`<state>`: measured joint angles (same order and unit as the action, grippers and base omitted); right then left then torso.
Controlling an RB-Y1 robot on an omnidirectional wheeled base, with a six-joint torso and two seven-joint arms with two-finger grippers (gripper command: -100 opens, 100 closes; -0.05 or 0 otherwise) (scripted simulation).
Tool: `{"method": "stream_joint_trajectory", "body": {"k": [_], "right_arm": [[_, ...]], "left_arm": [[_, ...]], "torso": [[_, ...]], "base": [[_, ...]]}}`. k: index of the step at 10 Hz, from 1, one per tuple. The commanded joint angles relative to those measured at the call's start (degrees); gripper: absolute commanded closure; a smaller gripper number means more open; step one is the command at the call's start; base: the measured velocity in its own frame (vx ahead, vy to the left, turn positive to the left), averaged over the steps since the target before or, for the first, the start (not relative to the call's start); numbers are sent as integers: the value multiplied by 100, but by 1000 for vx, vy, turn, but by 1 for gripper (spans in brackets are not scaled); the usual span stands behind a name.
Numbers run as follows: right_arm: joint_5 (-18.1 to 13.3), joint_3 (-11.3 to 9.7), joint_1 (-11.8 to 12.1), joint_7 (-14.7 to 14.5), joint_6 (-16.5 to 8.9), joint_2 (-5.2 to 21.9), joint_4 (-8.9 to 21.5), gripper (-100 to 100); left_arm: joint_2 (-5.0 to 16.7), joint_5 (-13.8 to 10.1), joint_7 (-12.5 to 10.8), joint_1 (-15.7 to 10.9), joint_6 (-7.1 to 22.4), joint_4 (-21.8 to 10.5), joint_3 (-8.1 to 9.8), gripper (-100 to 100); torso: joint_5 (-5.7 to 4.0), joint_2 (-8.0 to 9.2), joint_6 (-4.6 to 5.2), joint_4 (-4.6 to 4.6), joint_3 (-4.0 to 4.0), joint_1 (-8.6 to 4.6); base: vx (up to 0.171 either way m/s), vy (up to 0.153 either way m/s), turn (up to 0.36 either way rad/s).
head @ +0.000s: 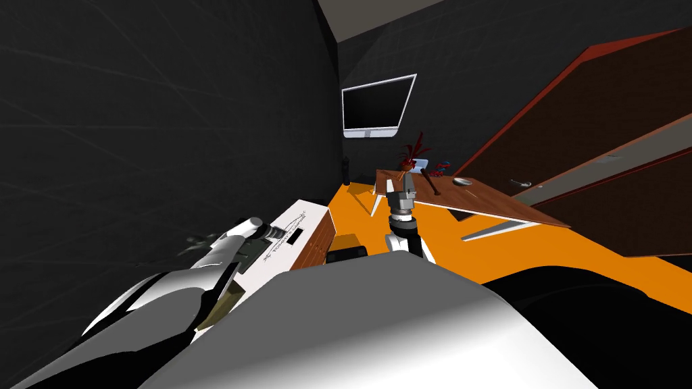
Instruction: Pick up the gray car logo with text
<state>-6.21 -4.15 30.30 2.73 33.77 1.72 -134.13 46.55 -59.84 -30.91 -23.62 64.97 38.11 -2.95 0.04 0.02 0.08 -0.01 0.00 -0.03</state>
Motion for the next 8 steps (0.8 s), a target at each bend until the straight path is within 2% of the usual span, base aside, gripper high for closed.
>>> {"method": "stream_joint_trajectory", "body": {"k": [1, 2, 3, 4, 5, 6, 7, 8], "right_arm": [[0, 0, 0, 0, 0, 0, 0, 0], [0, 0, 0, 0, 0, 0, 0, 0], [0, 0, 0, 0, 0, 0, 0, 0], [0, 0, 0, 0, 0, 0, 0, 0], [0, 0, 0, 0, 0, 0, 0, 0], [0, 0, 0, 0, 0, 0, 0, 0], [0, 0, 0, 0, 0, 0, 0, 0], [0, 0, 0, 0, 0, 0, 0, 0]], "left_arm": [[0, 0, 0, 0, 0, 0, 0, 100], [6, 8, 12, -2, -8, 5, -5, 100], [7, 8, 13, -4, -10, 6, -4, 0], [26, -16, -199, 282, 41, 292, 142, 100], [26, -16, -199, 344, 41, 342, 142, 100], [69, -36, -415, 548, 77, 536, 309, 100], [69, -36, -415, 756, 77, 770, 309, 100], [113, -57, -631, 940, 113, 967, 476, 100]], "torso": [[0, 0, 0, 0, 0, 0], [6, -1, -4, -1, -1, 4], [8, -3, -4, -2, -2, 8], [8, -3, -5, -3, -3, 8], [10, -8, 2, -3, -5, 11], [14, -13, 1, -5, -9, 17], [14, -18, 1, -4, -10, 21], [17, -17, -5, -8, -12, 22]], "base": [[0, 0, 0], [0, 0, 0], [0, 0, 0], [15, 12, -170], [15, 28, -102], [24, 27, -126], [22, 24, -67], [19, 24, -126]]}}
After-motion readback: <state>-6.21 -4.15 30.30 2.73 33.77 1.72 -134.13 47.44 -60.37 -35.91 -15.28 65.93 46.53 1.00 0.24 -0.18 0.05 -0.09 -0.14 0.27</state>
